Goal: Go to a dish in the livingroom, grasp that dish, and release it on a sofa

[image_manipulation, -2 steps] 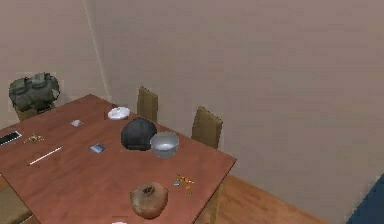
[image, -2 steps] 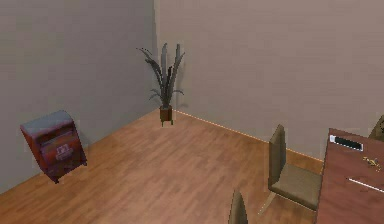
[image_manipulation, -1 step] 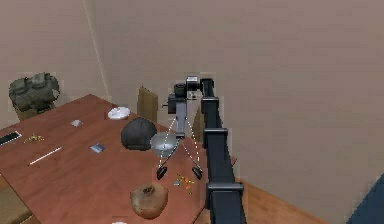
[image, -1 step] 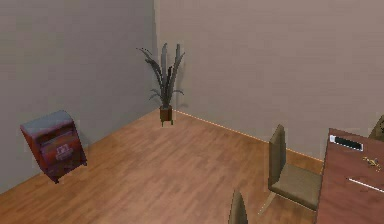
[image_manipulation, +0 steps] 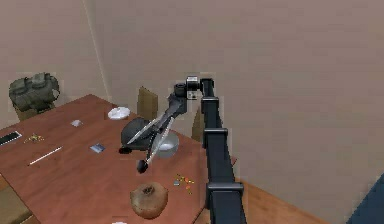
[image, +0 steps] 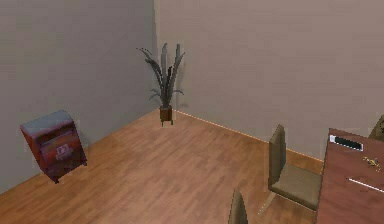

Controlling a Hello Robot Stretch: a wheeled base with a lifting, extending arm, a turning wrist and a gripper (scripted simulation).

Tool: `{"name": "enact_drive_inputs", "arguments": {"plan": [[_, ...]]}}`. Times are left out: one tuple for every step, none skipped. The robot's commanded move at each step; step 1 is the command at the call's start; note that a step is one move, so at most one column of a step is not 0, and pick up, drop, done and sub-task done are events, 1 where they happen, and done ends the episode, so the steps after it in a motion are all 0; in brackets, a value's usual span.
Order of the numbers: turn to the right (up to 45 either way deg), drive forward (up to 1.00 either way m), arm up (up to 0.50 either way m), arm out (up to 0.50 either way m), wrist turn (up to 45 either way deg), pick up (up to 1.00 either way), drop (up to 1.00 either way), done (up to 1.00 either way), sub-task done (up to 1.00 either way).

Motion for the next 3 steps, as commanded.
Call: {"name": "enact_drive_inputs", "arguments": {"plan": [[0.0,0.0,0.0,0.0,45.0,0.0,0.0,0.0,0.0],[0.0,0.0,0.0,0.0,45.0,0.0,0.0,0.0,0.0],[0.0,0.0,0.0,0.0,3.0,0.0,0.0,0.0,0.0]]}}
